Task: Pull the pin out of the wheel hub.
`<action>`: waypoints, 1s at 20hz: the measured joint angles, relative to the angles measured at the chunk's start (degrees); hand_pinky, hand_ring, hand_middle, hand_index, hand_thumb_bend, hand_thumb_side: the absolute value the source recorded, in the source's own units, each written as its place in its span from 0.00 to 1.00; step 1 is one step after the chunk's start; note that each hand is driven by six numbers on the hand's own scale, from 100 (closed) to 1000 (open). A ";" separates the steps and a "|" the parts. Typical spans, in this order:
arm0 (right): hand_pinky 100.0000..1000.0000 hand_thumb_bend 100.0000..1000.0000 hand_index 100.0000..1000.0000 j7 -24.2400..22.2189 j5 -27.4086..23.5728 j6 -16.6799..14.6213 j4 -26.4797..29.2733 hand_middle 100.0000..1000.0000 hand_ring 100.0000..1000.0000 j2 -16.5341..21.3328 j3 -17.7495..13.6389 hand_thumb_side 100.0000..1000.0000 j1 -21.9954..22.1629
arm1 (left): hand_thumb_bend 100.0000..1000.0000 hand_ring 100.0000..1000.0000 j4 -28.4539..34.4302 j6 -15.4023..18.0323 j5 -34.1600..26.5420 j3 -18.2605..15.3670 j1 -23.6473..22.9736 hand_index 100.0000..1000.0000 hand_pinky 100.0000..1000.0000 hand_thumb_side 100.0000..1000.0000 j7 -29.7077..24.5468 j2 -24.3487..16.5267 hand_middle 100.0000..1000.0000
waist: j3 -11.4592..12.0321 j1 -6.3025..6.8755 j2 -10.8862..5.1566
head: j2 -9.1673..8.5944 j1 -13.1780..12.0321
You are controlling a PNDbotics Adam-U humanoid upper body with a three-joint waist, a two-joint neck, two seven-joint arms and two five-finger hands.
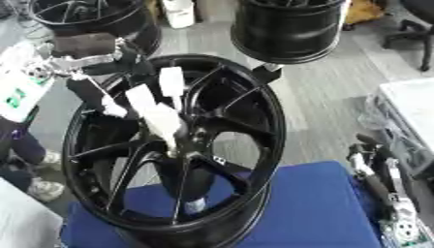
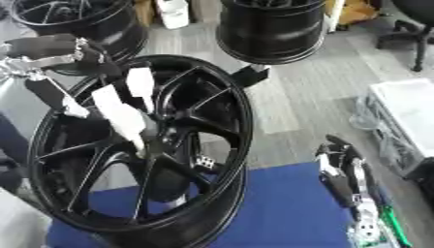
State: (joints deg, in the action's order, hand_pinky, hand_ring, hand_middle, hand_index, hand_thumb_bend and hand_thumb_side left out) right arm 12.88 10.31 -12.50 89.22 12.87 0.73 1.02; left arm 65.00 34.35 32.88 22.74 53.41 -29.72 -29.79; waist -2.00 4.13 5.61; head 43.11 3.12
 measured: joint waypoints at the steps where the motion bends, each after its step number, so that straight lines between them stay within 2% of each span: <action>1: 0.61 0.00 0.81 -0.02 0.00 -0.02 -0.01 0.59 0.57 0.00 0.00 0.57 0.00 | 0.52 0.49 -0.18 0.00 0.13 0.01 -0.03 0.73 0.60 0.38 0.00 0.21 0.51 | -0.01 0.00 0.01 | 0.00 -0.07; 10: 0.61 0.00 0.81 -0.16 -0.01 -0.04 -0.02 0.59 0.57 0.00 0.02 0.57 -0.04 | 0.46 0.41 -1.04 -0.50 0.86 0.08 -0.45 0.68 0.53 0.33 -0.50 1.55 0.44 | -0.14 -0.03 0.13 | -0.37 -0.44; 14: 0.61 0.00 0.81 -0.22 -0.01 -0.10 -0.02 0.59 0.57 0.00 0.02 0.57 -0.04 | 0.41 0.37 -1.04 -1.03 0.92 0.23 -0.47 0.65 0.49 0.26 -1.03 1.55 0.40 | -0.14 -0.03 0.13 | -0.44 -0.38; 16: 0.62 0.00 0.81 -0.24 -0.01 -0.12 -0.02 0.59 0.57 0.00 0.02 0.57 -0.04 | 0.38 0.34 -1.03 -1.26 0.73 0.25 -0.47 0.62 0.46 0.22 -1.26 1.55 0.36 | -0.14 -0.03 0.13 | -0.44 -0.32; 20: 0.61 0.00 0.81 -0.25 -0.01 -0.13 -0.02 0.59 0.57 0.00 0.02 0.57 -0.04 | 0.35 0.26 -0.84 -1.74 -0.29 0.34 -0.49 0.55 0.39 0.24 -1.74 1.55 0.27 | -0.14 -0.04 0.13 | -0.44 -0.29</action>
State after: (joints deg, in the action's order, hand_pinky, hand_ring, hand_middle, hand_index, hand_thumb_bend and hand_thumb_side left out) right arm 12.62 10.31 -12.64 89.20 12.86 0.75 0.98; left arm 64.16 32.61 32.59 23.08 52.92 -31.46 -28.24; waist -2.14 4.09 5.74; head 42.67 2.83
